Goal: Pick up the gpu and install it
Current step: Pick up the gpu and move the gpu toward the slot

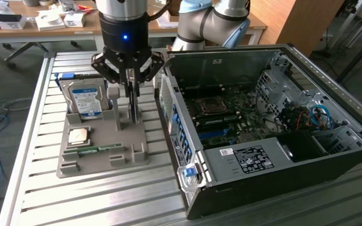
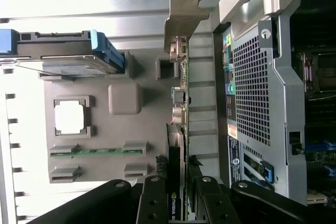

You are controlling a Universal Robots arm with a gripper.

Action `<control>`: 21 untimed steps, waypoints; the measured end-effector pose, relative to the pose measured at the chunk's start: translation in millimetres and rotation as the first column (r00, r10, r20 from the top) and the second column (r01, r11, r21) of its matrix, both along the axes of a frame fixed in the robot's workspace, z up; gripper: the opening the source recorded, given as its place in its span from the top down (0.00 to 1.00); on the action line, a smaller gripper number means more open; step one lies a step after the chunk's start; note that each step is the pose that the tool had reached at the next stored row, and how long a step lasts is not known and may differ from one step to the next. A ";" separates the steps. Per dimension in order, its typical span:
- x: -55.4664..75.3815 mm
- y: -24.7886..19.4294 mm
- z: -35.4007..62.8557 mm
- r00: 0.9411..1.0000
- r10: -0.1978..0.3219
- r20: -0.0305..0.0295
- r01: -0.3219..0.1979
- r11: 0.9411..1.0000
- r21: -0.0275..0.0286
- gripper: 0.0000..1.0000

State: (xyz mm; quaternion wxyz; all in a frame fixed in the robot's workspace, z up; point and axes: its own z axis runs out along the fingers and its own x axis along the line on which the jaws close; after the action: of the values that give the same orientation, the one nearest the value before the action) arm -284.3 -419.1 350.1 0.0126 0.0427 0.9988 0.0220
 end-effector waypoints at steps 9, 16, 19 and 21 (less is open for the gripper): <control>0.0 0.0 18.1 1.000 0.000 0.000 0.000 1.000 0.000 0.74; 0.0 0.0 28.3 1.000 0.000 0.000 0.000 1.000 0.000 0.74; 0.0 0.0 28.4 1.000 0.000 0.000 0.000 1.000 0.000 0.74; 0.0 0.0 28.4 1.000 0.000 0.000 0.000 1.000 0.000 0.74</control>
State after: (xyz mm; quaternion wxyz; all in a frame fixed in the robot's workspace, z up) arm -284.3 -419.1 378.5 0.0126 0.0427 0.9988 0.0220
